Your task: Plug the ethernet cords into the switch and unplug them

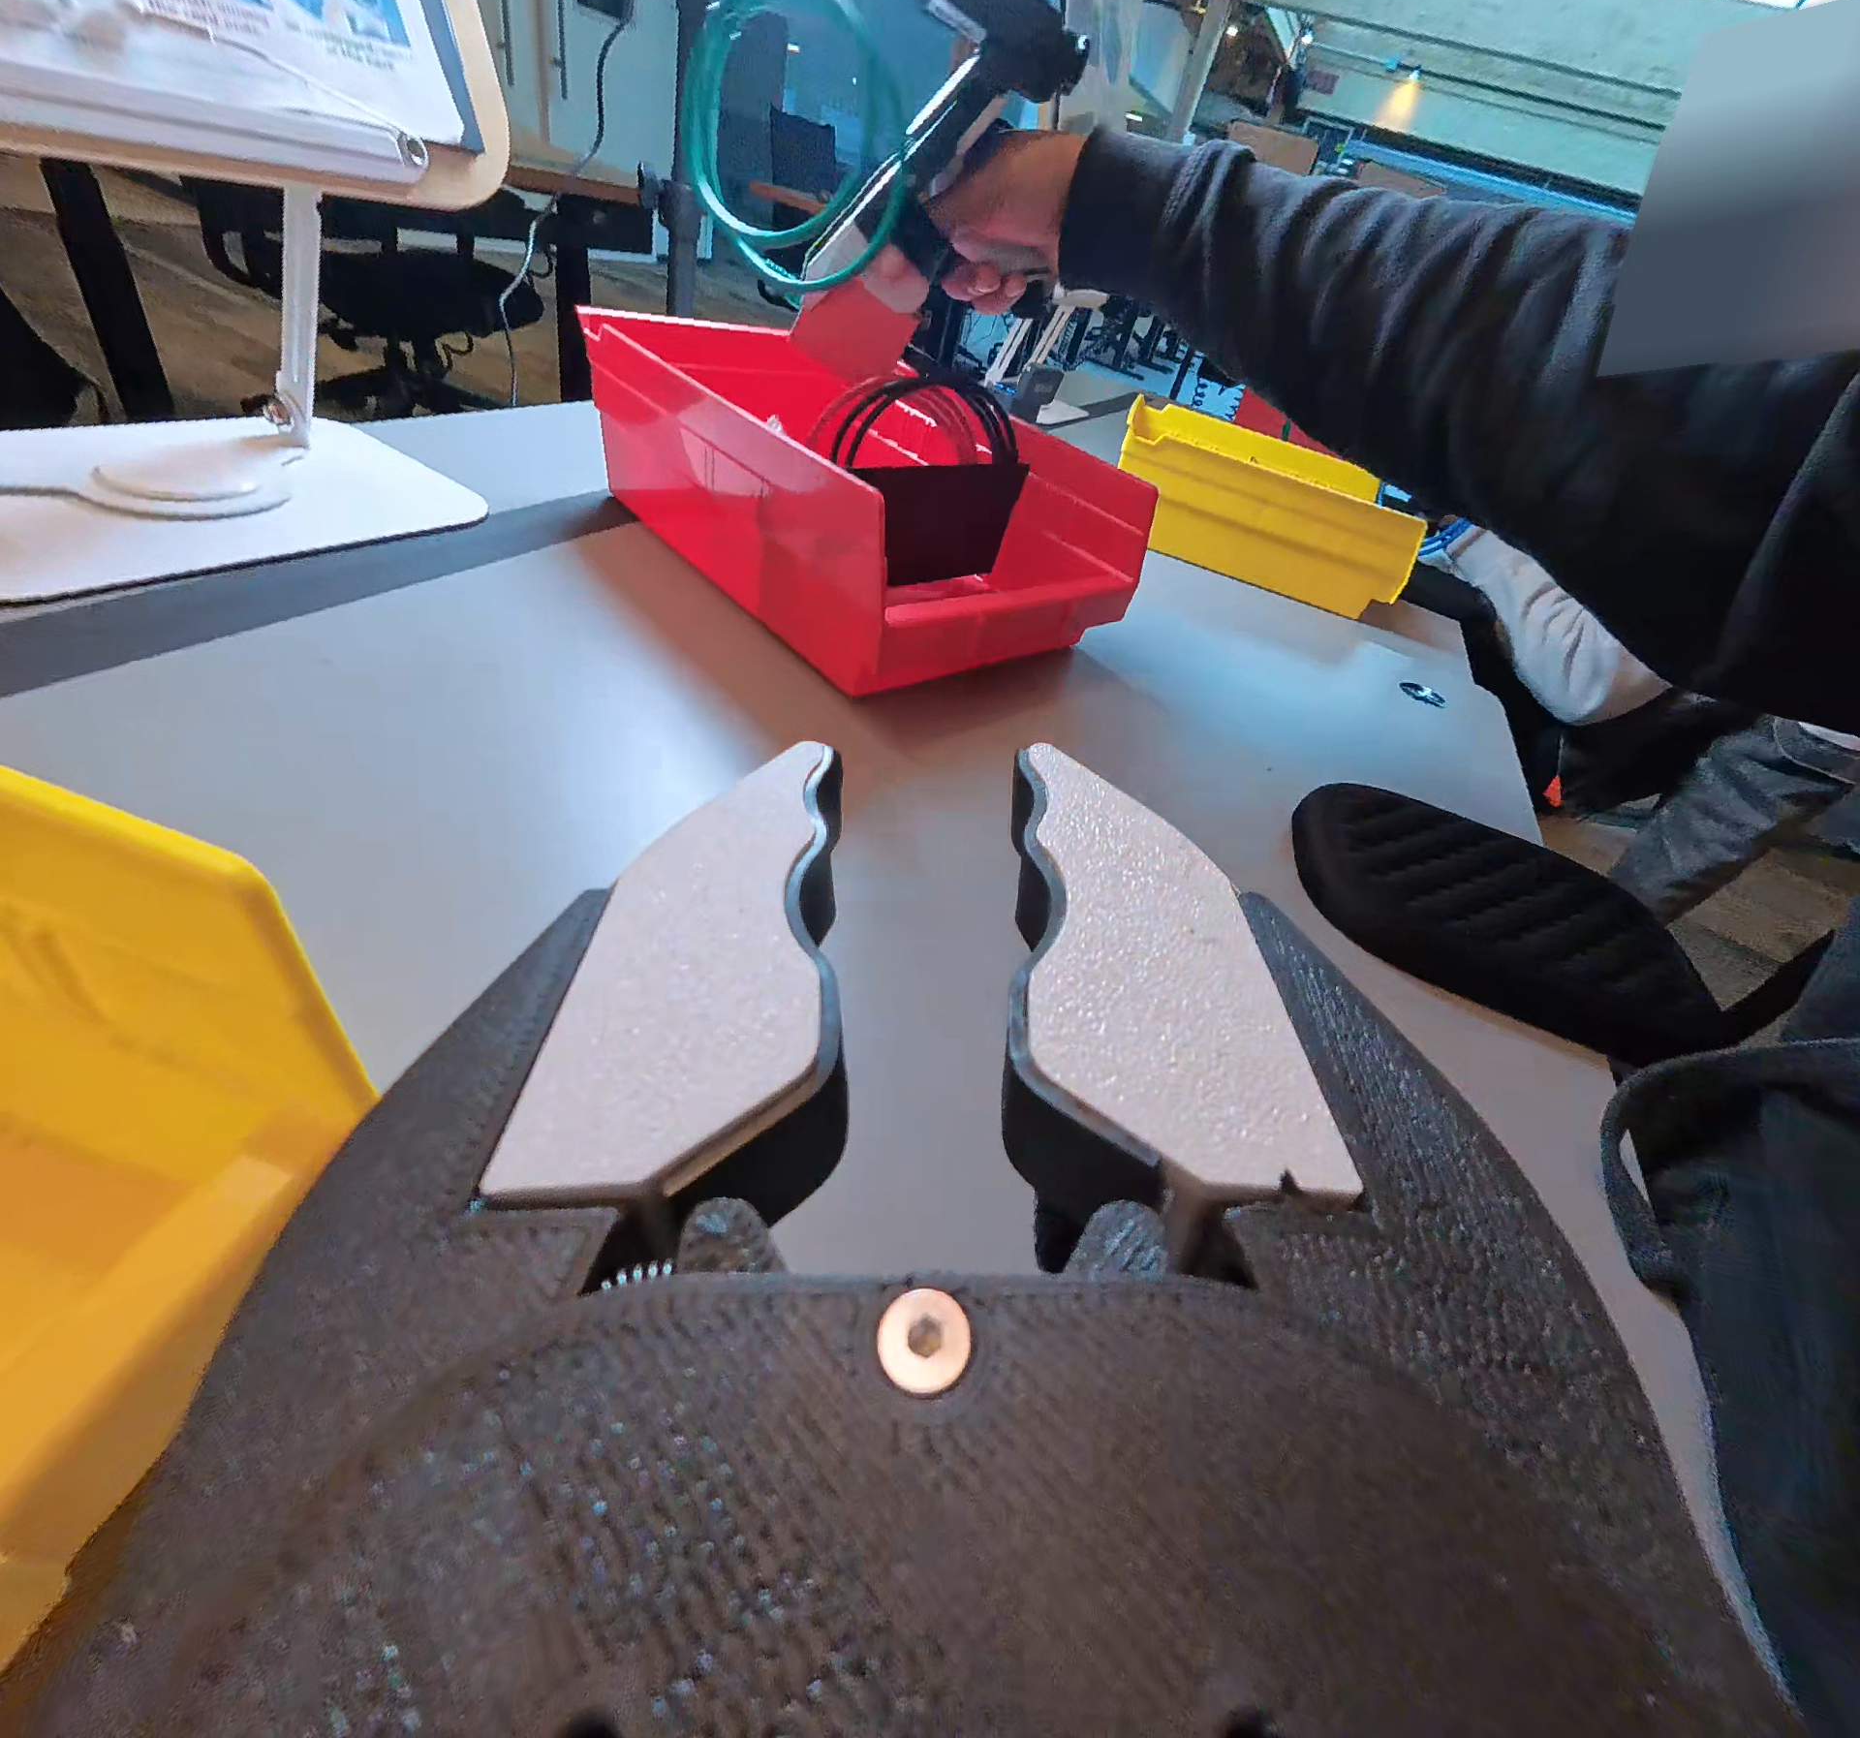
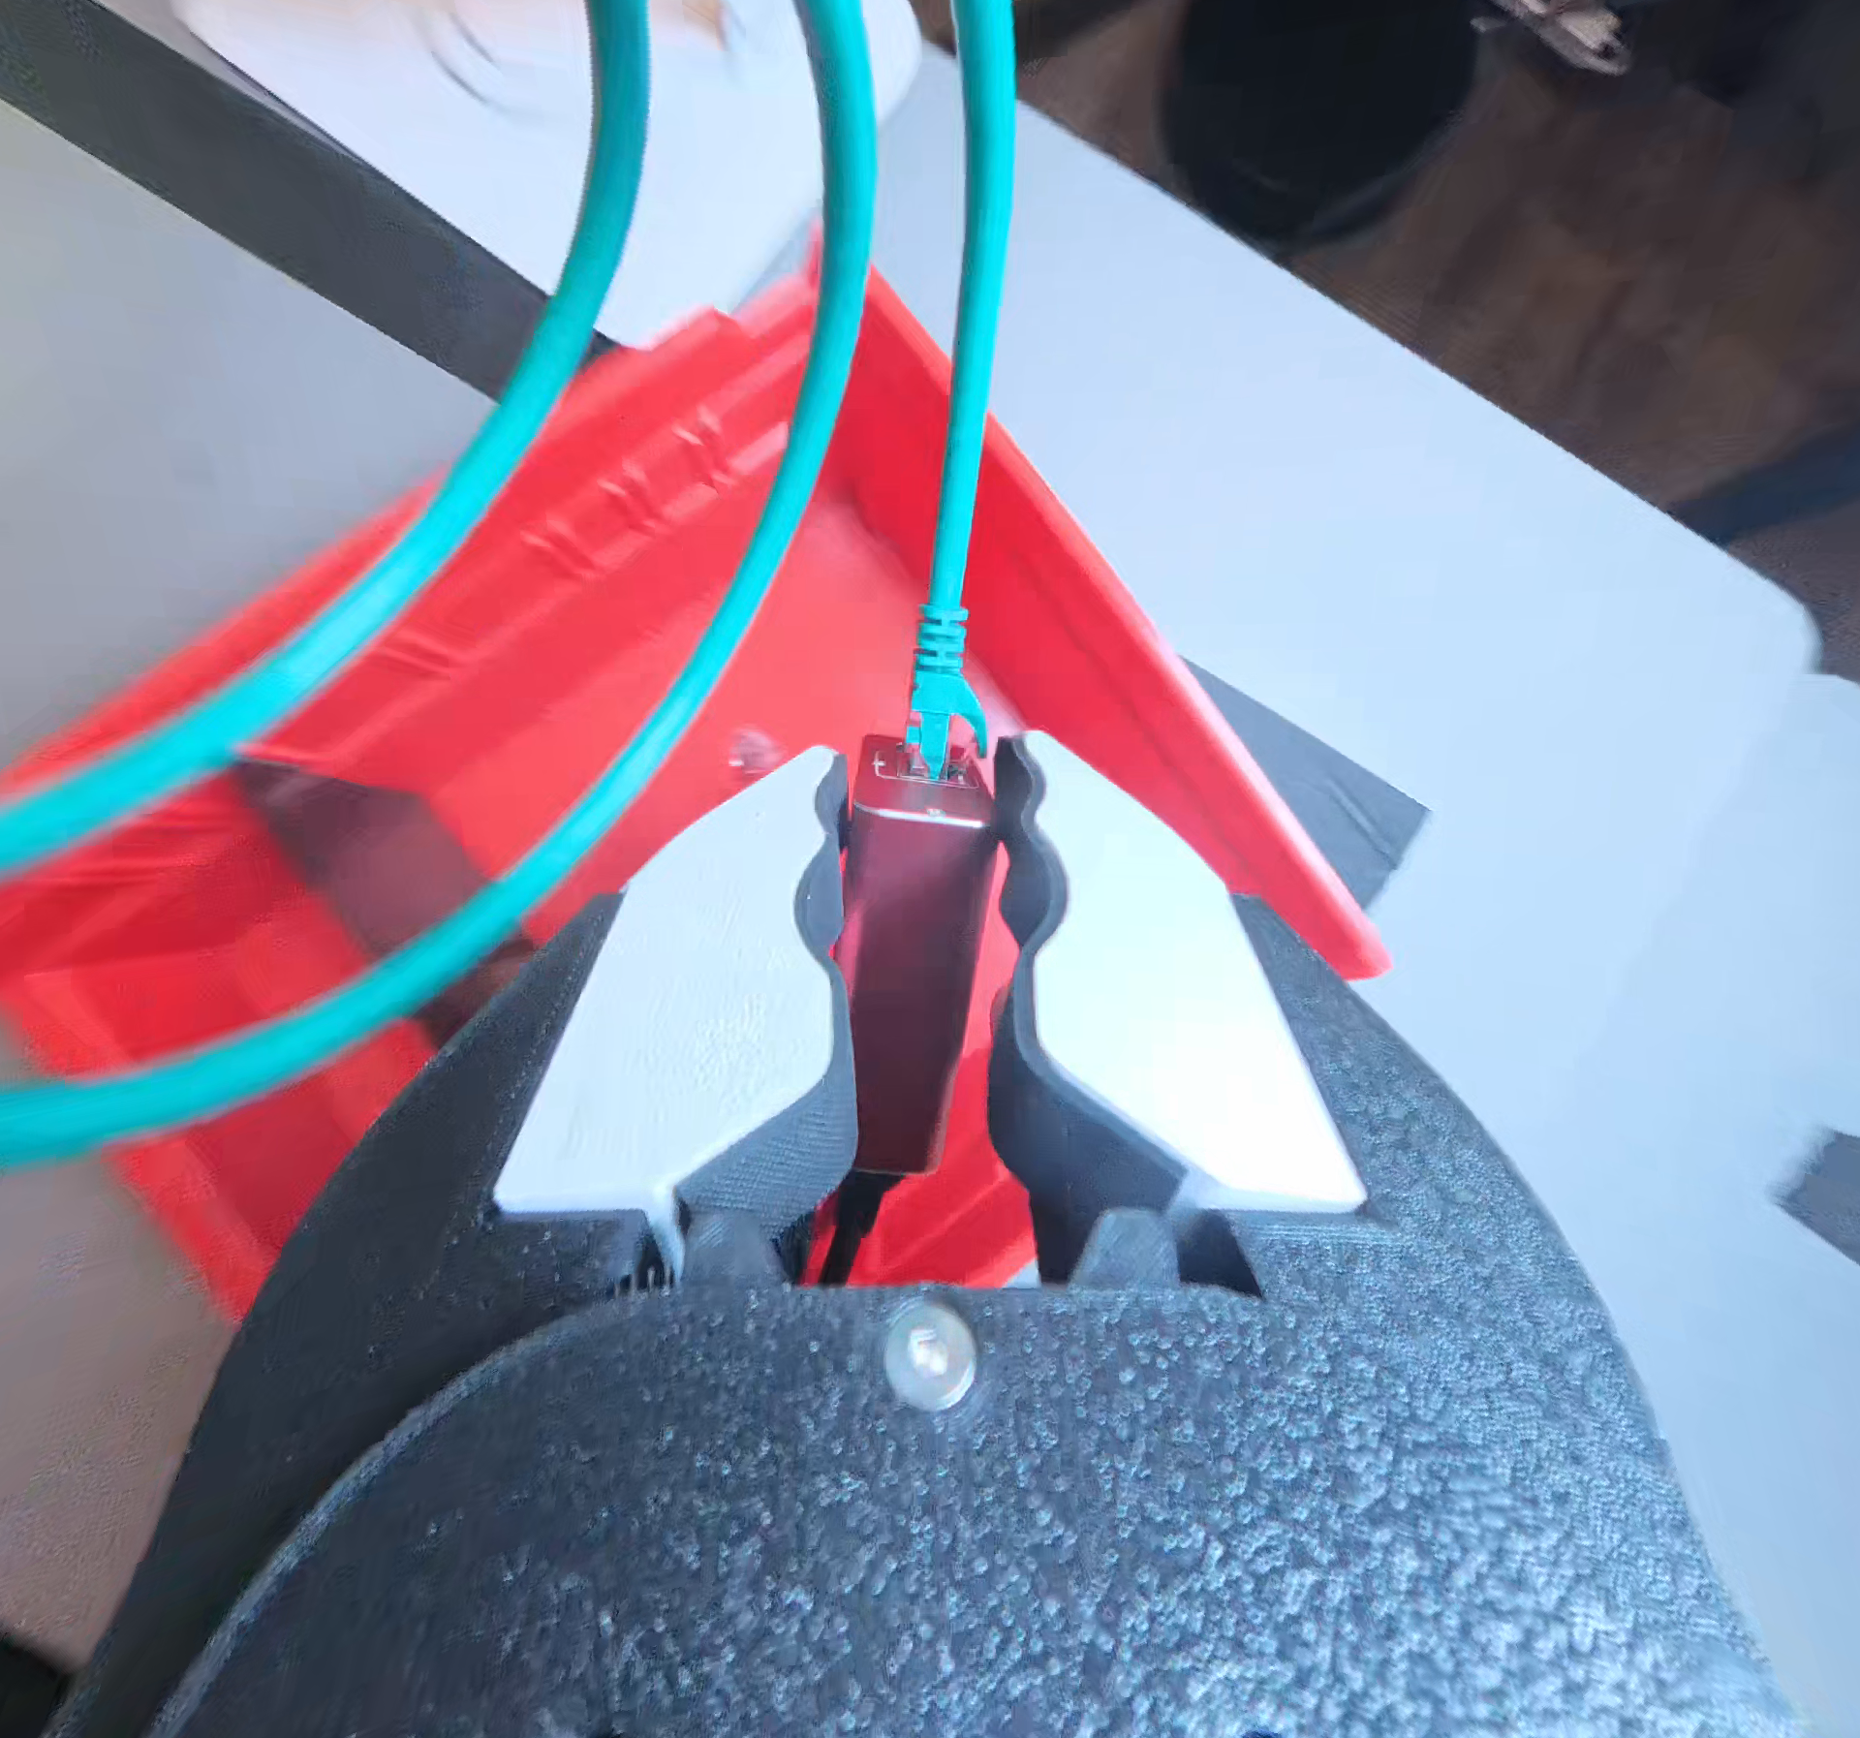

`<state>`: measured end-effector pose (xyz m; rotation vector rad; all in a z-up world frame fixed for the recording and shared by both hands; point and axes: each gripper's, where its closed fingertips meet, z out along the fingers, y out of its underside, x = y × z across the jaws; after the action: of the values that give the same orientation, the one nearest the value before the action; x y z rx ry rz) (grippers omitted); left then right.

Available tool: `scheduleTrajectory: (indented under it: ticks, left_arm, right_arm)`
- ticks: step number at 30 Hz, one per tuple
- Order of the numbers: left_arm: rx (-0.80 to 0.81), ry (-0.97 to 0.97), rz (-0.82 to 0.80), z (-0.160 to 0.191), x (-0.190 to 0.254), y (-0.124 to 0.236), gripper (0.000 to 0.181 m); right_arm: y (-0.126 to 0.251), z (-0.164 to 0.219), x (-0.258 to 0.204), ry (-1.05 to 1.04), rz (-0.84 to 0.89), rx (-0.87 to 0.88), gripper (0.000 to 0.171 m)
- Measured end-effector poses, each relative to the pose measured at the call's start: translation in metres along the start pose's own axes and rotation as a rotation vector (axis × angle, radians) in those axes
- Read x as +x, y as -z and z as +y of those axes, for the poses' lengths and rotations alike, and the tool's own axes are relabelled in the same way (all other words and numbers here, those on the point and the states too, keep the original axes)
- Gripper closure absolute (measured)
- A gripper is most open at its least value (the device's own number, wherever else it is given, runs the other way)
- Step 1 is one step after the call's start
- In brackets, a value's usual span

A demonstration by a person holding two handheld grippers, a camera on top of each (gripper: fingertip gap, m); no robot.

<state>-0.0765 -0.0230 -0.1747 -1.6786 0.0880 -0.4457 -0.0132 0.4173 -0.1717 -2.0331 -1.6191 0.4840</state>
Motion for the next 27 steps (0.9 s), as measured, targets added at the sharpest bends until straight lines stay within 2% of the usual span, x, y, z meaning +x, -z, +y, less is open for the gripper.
scheduleTrajectory:
  ticks: [2,6,11,13,16,19,24,27]
  left_arm:
    - [-0.023,0.015,0.003,0.006,-0.002,-0.003,0.149]
    - [-0.085,0.016,0.003,0.023,-0.005,-0.009,0.149]
    - [-0.128,-0.023,0.001,0.033,-0.003,-0.013,0.15]
    - [-0.131,-0.047,-0.014,0.033,-0.004,-0.012,0.149]
    - [-0.131,-0.059,-0.055,0.031,-0.009,-0.008,0.146]
    - [-0.108,-0.028,-0.063,0.027,-0.013,-0.006,0.143]
    - [-0.102,-0.018,-0.081,0.027,-0.019,-0.004,0.139]
    - [-0.097,-0.038,-0.109,0.024,-0.022,-0.002,0.138]
  right_arm:
    - [-0.019,0.011,0.011,0.071,0.102,-0.095,0.142]
    - [-0.045,0.02,0.012,0.139,0.149,-0.218,0.141]
    - [-0.057,0.042,0.01,0.188,0.162,-0.424,0.141]
    - [-0.057,0.04,0.01,0.221,0.175,-0.431,0.14]
    - [-0.045,0.022,0.012,0.247,0.185,-0.338,0.124]
    - [-0.017,-0.004,0.003,0.178,0.094,-0.179,0.114]
    - [0.055,-0.046,-0.015,0.169,0.044,0.114,0.113]
    - [0.097,-0.057,-0.037,0.206,0.051,0.283,0.116]
